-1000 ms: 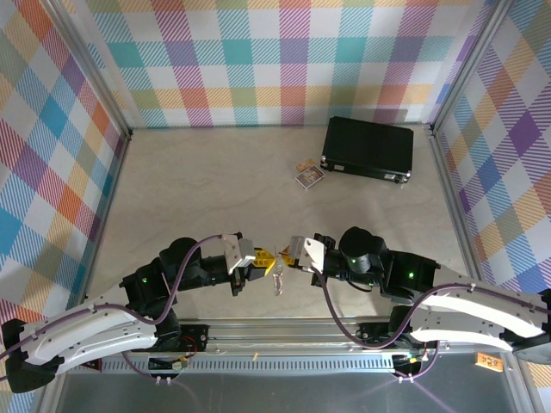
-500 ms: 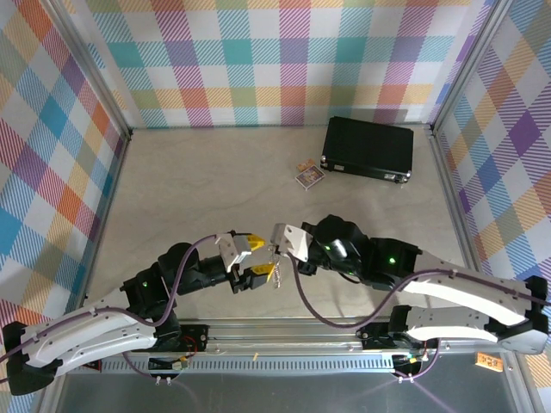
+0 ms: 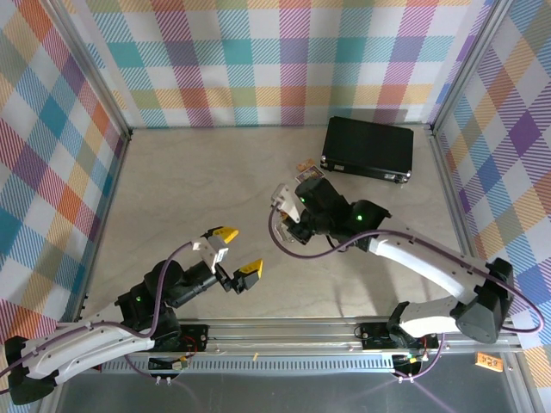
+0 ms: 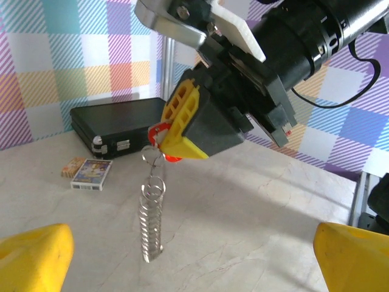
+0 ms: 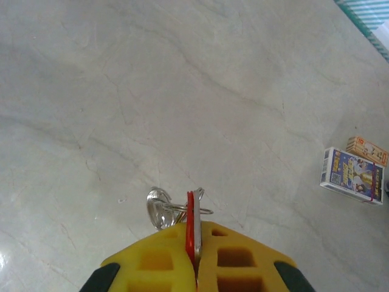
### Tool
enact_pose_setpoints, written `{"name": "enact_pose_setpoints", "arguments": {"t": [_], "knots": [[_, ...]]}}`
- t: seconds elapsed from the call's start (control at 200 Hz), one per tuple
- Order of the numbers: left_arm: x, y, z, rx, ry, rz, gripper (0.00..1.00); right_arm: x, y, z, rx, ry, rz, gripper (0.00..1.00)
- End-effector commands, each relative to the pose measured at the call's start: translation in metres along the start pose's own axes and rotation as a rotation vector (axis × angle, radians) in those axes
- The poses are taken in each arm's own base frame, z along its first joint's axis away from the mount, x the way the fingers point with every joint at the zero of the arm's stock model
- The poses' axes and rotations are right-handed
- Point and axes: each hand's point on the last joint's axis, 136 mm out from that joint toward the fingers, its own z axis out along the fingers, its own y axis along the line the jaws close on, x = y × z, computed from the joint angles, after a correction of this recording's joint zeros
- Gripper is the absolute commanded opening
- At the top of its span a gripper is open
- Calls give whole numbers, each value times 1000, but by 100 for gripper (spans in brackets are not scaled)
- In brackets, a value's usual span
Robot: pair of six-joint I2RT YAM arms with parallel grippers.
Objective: Put the keys on the keyring
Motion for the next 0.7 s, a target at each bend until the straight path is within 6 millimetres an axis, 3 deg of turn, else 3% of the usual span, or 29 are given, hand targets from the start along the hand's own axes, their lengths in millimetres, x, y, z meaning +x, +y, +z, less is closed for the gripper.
{"name": "enact_pose_setpoints", "arguments": {"t": [0.0, 0.695], "knots": [[-4, 6, 0, -31, -49, -64, 100, -16, -9, 3, -20, -6, 65, 0], [8, 10, 2, -49, -38, -154, 100, -52, -21, 93, -87, 34, 116, 0]]}}
